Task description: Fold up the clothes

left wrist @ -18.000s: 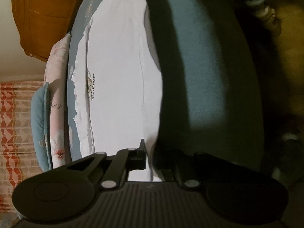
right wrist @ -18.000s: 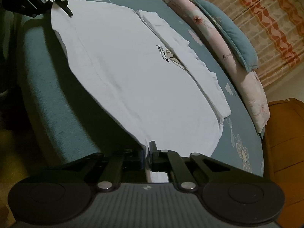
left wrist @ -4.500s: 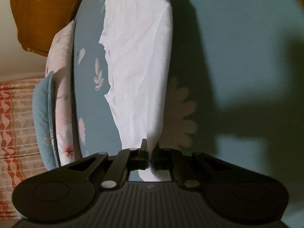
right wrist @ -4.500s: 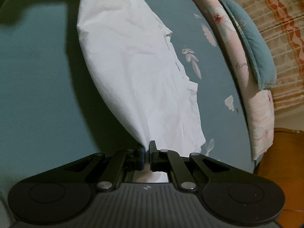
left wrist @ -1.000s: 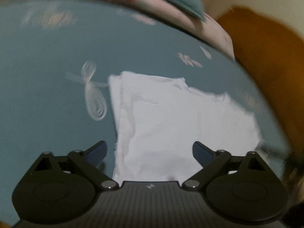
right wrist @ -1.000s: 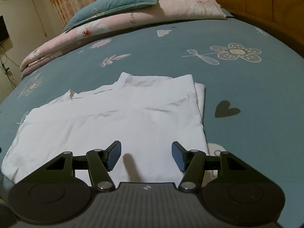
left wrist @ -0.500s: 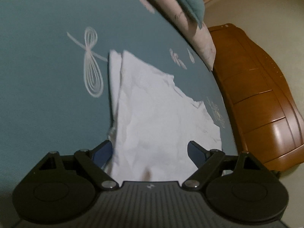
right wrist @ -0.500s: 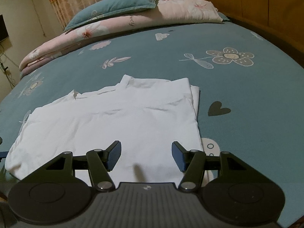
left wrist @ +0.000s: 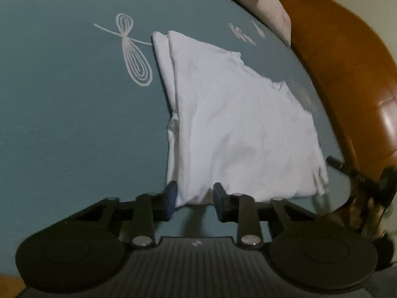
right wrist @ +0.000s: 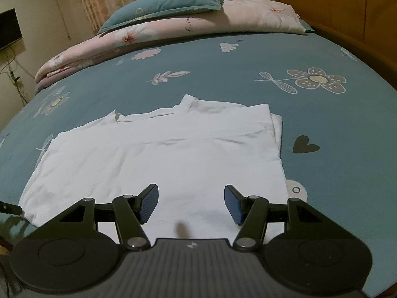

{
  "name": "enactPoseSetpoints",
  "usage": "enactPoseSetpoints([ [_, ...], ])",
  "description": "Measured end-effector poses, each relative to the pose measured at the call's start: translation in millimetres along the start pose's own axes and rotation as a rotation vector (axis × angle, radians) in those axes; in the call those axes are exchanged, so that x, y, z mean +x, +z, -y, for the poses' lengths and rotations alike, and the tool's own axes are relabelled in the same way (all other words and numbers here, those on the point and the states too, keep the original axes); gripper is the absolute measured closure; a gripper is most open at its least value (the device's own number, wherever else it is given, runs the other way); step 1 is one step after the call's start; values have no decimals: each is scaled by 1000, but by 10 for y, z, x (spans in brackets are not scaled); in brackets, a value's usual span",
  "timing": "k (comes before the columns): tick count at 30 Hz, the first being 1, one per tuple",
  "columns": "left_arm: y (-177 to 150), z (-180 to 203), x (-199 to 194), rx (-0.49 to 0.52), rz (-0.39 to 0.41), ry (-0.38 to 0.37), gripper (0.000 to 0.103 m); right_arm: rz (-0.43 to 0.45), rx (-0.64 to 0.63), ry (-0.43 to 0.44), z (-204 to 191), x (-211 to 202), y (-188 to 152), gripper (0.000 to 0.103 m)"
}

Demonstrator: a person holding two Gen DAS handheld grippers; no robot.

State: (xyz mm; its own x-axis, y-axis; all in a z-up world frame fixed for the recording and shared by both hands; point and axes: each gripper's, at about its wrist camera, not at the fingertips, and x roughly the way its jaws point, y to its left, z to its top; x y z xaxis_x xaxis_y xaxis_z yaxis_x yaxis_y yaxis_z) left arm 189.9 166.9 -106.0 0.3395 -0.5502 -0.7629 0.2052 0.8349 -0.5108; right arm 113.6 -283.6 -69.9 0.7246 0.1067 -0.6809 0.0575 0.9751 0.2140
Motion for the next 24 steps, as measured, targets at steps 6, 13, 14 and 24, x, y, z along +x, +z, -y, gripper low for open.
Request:
enactPoseSetpoints([
  [6, 132, 476, -183, 197, 89, 34, 46, 8, -16, 14, -61, -74, -7, 40],
  [13, -8, 621, 211, 206, -4, 13, 41, -23, -2, 59, -90, -30, -72, 39],
  [14, -29, 570, 188, 180, -5, 16, 37, -28, 0, 62, -81, -34, -91, 39],
  [24, 170, 790, 36, 217, 98, 106, 23, -54, 58, 84, 59, 100, -240, 35],
])
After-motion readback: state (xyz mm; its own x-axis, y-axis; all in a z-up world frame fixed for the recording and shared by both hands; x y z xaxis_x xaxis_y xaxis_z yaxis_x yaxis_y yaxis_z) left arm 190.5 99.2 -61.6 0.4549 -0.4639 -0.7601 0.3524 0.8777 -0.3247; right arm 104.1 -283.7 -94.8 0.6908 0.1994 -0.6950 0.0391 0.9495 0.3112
